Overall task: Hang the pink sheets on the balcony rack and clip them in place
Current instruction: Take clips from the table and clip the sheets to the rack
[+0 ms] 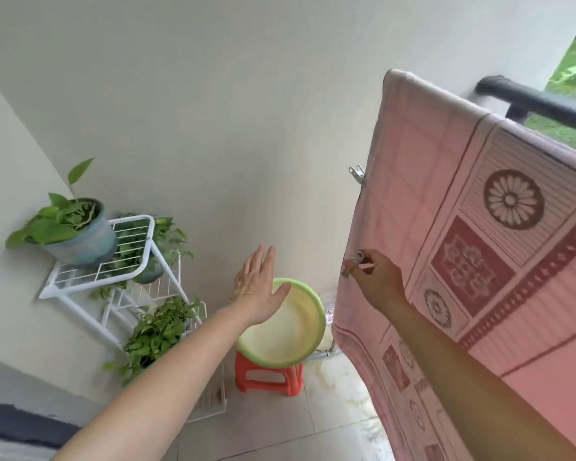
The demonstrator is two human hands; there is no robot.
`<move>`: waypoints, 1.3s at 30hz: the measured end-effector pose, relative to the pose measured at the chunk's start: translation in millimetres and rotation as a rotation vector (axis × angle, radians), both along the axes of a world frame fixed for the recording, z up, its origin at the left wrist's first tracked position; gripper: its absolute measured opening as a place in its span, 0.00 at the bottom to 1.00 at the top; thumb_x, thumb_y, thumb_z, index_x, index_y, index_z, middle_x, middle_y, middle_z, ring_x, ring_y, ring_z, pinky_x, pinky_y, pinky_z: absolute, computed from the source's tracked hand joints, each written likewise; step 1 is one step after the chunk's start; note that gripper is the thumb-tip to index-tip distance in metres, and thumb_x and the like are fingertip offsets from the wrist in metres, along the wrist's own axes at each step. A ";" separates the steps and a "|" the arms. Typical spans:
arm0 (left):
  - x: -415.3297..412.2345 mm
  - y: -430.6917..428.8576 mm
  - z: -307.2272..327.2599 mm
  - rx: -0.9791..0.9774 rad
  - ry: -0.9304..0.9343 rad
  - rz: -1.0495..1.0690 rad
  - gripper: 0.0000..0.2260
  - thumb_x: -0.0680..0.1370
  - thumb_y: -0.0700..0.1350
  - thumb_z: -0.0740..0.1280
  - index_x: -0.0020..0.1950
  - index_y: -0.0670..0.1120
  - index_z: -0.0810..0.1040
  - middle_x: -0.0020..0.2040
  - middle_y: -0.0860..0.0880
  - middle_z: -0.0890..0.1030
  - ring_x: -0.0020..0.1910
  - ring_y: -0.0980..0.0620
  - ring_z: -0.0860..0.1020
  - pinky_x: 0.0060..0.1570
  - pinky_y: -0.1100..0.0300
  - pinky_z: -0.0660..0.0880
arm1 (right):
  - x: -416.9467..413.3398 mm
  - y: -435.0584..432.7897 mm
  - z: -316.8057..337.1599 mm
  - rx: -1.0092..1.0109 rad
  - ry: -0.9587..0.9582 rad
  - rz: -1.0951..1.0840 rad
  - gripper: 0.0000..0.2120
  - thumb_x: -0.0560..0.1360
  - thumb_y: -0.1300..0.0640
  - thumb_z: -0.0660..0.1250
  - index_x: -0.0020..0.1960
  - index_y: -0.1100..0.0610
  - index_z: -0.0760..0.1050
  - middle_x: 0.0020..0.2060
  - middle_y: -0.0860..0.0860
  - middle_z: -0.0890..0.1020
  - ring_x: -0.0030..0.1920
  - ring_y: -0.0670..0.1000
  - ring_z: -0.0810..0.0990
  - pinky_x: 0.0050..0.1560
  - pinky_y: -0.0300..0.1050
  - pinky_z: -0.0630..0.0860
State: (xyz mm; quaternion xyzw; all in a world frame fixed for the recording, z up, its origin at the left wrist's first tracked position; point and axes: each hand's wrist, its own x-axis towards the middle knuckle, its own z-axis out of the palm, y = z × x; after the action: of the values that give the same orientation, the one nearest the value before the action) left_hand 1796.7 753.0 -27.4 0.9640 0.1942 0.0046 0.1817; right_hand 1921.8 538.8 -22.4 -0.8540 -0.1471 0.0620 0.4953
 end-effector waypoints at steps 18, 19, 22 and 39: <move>164.4 99.7 -153.3 -0.403 0.400 -0.404 0.50 0.74 0.53 0.70 0.78 0.49 0.33 0.80 0.47 0.43 0.78 0.44 0.45 0.75 0.45 0.52 | 17.4 81.7 -92.2 -0.334 0.190 -0.266 0.13 0.80 0.51 0.66 0.63 0.50 0.74 0.54 0.49 0.77 0.44 0.39 0.78 0.47 0.43 0.71; 168.8 88.6 -161.0 -0.427 0.418 -0.421 0.50 0.74 0.53 0.71 0.78 0.49 0.33 0.80 0.47 0.44 0.78 0.44 0.46 0.75 0.44 0.53 | 9.3 75.1 -99.6 -0.346 0.210 -0.292 0.16 0.80 0.51 0.64 0.67 0.52 0.72 0.55 0.50 0.76 0.45 0.40 0.77 0.48 0.43 0.72; 183.4 41.8 -177.3 -0.469 0.445 -0.515 0.53 0.72 0.52 0.74 0.78 0.50 0.34 0.80 0.46 0.43 0.79 0.43 0.45 0.74 0.43 0.53 | -11.7 48.0 -117.0 -0.365 0.230 -0.360 0.19 0.81 0.49 0.62 0.71 0.52 0.69 0.57 0.49 0.74 0.46 0.42 0.77 0.51 0.43 0.72; 247.9 -8.8 -260.6 -0.934 0.398 -0.523 0.13 0.70 0.54 0.70 0.48 0.49 0.86 0.38 0.48 0.83 0.35 0.54 0.73 0.41 0.56 0.71 | 2.3 51.6 -118.5 -0.309 0.214 -0.366 0.17 0.77 0.50 0.70 0.64 0.48 0.75 0.52 0.43 0.79 0.47 0.35 0.79 0.46 0.34 0.76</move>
State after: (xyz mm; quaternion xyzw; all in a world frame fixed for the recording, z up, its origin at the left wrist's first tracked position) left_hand 2044.5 744.3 -288.0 0.7795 -0.0392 -0.3084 0.5437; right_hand 1924.1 590.4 -140.9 -0.9205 0.0741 0.0832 0.3745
